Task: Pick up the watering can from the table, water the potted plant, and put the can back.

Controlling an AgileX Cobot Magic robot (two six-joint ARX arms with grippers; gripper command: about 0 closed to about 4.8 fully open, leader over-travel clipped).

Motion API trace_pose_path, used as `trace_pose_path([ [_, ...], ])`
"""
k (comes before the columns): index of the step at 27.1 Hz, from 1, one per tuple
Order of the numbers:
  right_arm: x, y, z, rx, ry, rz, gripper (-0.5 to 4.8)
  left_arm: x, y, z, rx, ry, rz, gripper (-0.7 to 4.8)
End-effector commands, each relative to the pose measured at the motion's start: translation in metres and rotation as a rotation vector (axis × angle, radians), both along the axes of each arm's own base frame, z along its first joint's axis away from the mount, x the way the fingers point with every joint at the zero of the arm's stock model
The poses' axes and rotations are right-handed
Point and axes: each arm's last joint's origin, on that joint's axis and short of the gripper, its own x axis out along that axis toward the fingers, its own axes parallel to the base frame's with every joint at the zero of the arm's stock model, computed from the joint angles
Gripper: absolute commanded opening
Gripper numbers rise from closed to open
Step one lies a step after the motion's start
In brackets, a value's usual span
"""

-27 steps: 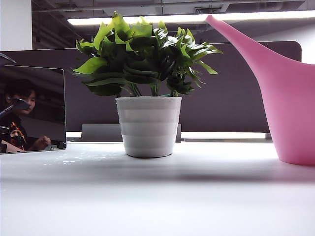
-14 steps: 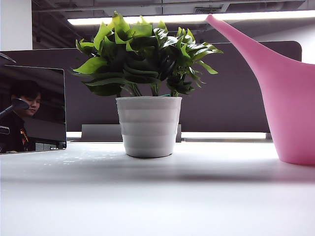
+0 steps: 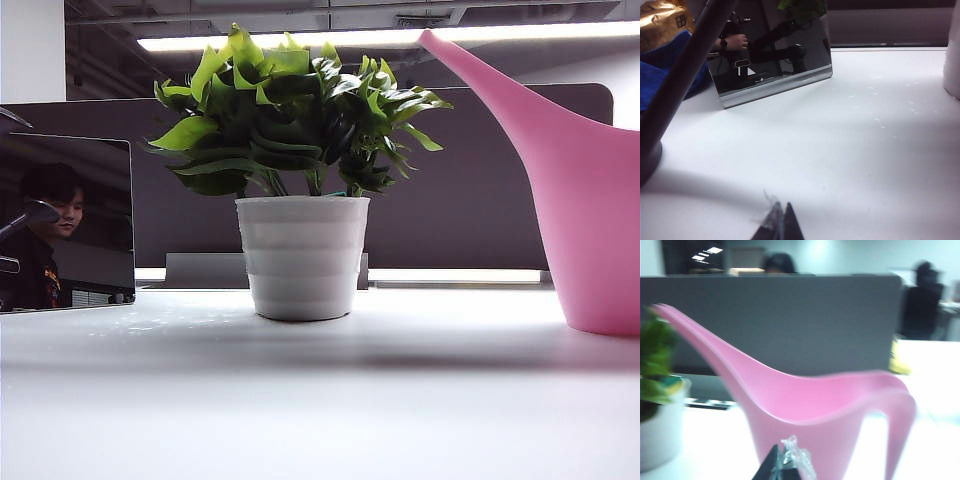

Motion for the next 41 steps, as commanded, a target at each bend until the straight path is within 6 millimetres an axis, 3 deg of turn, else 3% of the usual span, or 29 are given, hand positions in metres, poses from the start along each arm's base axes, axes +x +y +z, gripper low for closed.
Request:
trace_pose_path([
  [1, 0.002, 0.000, -0.008, 0.021, 0.013, -0.089, -0.01, 0.000, 0.000, -0.003, -0.001, 0.012, -0.004, -0.05],
  [10, 0.012, 0.006, -0.048, 0.035, 0.108, -0.096, -0.01, 0.000, 0.000, -0.003, -0.001, 0.012, -0.004, -0.05],
  [16, 0.015, 0.010, -0.064, 0.032, 0.150, -0.065, -0.01, 0.000, 0.000, -0.003, -0.001, 0.012, -0.004, -0.05],
  [41, 0.017, 0.010, -0.069, 0.032, 0.136, -0.048, -0.01, 0.000, 0.000, -0.003, -0.001, 0.012, -0.004, -0.05],
])
